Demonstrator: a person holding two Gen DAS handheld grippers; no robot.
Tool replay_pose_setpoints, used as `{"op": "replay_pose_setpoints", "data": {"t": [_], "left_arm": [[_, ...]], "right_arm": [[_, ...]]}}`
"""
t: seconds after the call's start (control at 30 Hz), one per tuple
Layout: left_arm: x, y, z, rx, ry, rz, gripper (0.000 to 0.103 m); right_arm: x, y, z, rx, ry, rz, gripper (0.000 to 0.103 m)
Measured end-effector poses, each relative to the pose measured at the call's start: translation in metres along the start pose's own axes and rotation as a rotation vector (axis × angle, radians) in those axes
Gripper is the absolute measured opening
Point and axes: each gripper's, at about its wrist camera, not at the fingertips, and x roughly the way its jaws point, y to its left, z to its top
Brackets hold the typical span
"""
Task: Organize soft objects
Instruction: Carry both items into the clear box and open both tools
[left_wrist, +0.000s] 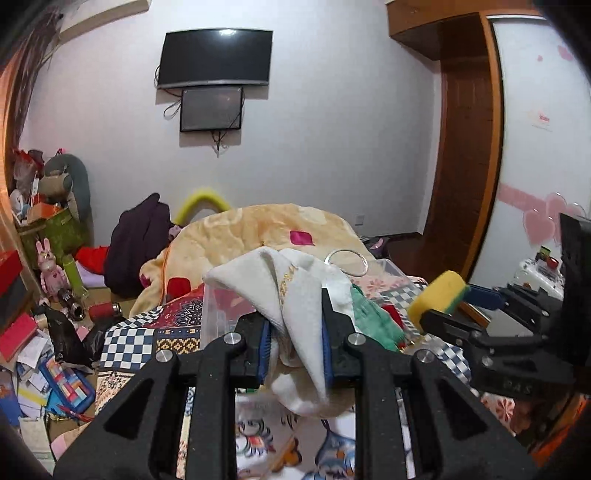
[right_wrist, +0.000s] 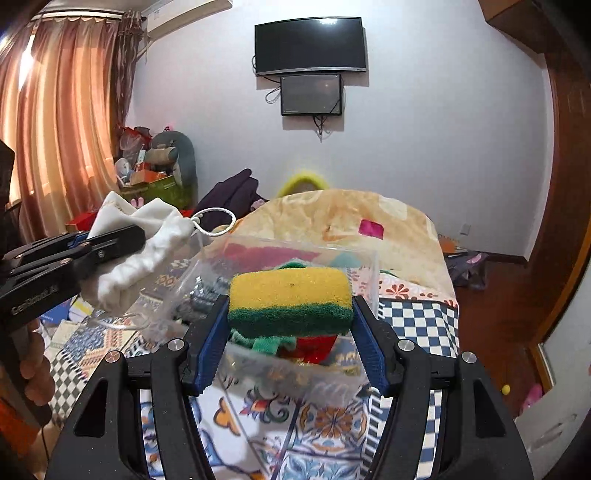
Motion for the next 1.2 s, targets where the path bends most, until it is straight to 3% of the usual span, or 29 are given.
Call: {"op": "replay_pose_setpoints", "data": {"t": [0.27,0.5,0.63,0.77,0.97,1.2], "left_arm": [[0.047,0.011,-0.007,-0.038,0.082,0.04,0.021],[0.064,0.005,-0.018,0.004,0.108,0.06,0.022],[0.068,0.007,-0.022,0.021,0.124,0.079,0.042],[0.064,0.013,-0.024,0.017,0.122,0.098,0.063],[0.046,0.015,-0.027,0.01,0.118,0.072,0.076],[0.006,0.011,-0.025,0.024,0.065,0.054,0.078]], "right_arm": [[0.029,-0.004,-0.005,0.018,0.068,-0.014,0.061],[0.036,-0.001,-0.012,-0.005,0.105,-0.017,0.062],[0.036,-0.001,-0.013,-0.007,0.111,-0.021,0.063],[0.03,-0.005,-0.012,0.013,0.121,-0.004,0.075],[0.018,0.001,-0.013,-0.02,0.117,-0.011,0.081],[-0.012,0.006,-0.011,-0.061,0.06,-0.069,0.081]]}}
